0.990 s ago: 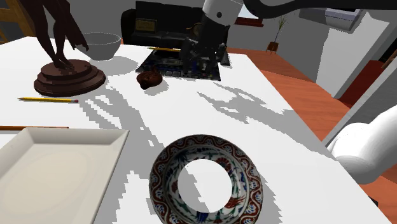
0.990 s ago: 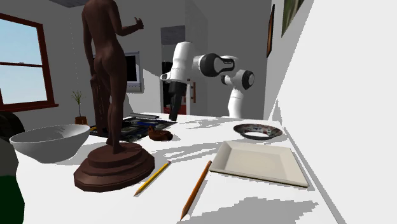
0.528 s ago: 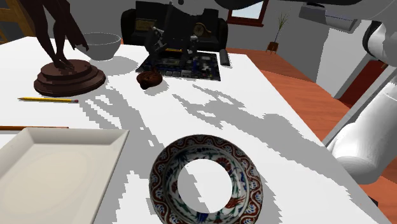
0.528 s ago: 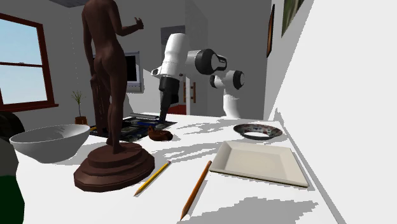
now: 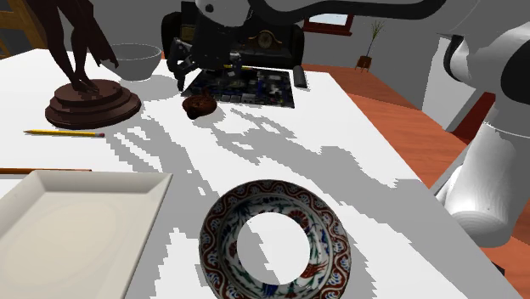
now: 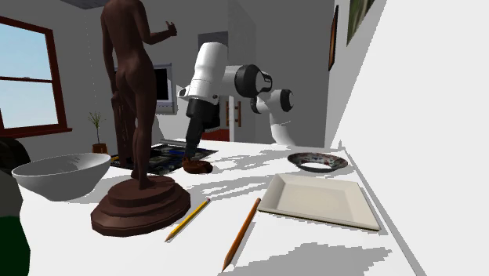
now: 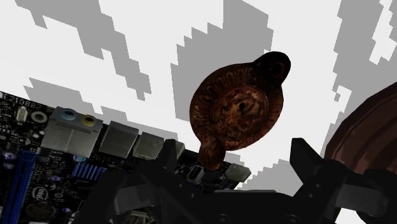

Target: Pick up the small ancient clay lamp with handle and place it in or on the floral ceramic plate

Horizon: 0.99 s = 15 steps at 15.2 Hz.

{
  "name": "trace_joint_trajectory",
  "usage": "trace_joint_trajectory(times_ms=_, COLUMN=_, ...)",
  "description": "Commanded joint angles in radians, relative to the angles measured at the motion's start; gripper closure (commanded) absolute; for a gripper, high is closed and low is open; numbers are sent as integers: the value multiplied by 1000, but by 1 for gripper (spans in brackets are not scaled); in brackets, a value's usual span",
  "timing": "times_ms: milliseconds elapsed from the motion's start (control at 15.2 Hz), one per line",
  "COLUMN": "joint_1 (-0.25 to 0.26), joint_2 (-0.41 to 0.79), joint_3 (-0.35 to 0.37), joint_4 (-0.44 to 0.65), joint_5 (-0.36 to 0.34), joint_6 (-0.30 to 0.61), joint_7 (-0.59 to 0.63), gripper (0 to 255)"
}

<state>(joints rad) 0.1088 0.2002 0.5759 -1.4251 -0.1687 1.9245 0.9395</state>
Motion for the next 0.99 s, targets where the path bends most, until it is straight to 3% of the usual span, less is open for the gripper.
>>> trace_joint_trajectory(times_ms=0, joint_1=2, joint_2=8, joint_3=-1, joint_4=-19, joint_5=-6, joint_6=26, joint_7=5, gripper=0)
trace_joint_trajectory(times_ms=594, joint_1=3, joint_2=14, joint_3=-2, joint_4=-31, joint_5=-10, joint_6=44, joint_7=8, gripper=0)
trace_joint_trajectory(times_ms=660, joint_1=3, joint_2=14, joint_3=-2, joint_4=-31, joint_5=-10, joint_6=44, joint_7=8, gripper=255)
trace_joint_trajectory(times_ms=924, joint_1=0, joint_2=8, joint_3=-2, joint_4=-44, joint_5=-7, joint_6=51, joint_7=8, gripper=255)
